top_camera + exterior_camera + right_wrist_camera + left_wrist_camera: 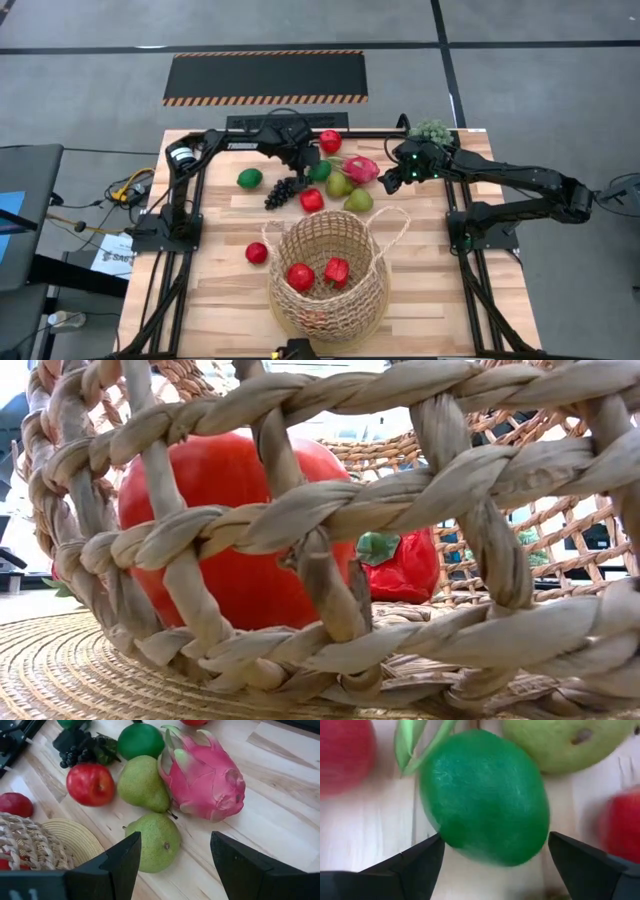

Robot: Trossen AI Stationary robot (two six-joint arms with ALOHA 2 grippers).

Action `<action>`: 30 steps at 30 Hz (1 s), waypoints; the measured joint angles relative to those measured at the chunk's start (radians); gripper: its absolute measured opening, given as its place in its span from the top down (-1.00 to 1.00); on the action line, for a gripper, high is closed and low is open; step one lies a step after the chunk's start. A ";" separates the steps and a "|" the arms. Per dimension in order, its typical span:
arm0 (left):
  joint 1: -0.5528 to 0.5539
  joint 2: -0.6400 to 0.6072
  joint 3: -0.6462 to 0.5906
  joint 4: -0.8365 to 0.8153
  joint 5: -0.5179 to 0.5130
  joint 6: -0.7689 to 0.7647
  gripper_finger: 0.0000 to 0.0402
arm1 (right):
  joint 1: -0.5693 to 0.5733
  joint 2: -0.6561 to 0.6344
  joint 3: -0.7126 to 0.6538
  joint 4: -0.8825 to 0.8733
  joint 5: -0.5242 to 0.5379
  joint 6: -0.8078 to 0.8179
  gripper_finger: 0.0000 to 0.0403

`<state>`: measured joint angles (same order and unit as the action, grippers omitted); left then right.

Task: Build produce basket
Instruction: Put the lime into the basket, then put the dragon fruit into the basket

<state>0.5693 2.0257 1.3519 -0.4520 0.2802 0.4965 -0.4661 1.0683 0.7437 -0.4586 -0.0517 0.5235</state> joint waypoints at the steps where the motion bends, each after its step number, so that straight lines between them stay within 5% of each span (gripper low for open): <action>1: -0.003 0.004 0.000 0.009 -0.001 -0.013 -0.65 | 0.001 0.000 0.000 -0.001 0.000 0.000 -0.29; 18: -0.017 -0.015 0.001 -0.020 -0.026 -0.283 -0.01 | 0.001 0.000 0.000 0.001 0.000 0.000 -0.29; 30: -0.021 -0.166 0.001 -0.104 -0.084 -0.440 0.10 | -0.078 0.041 0.046 0.094 0.081 -0.083 -0.29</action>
<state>0.5484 1.8593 1.3525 -0.5559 0.1963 0.0565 -0.5440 1.1095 0.7894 -0.3647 0.0296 0.4403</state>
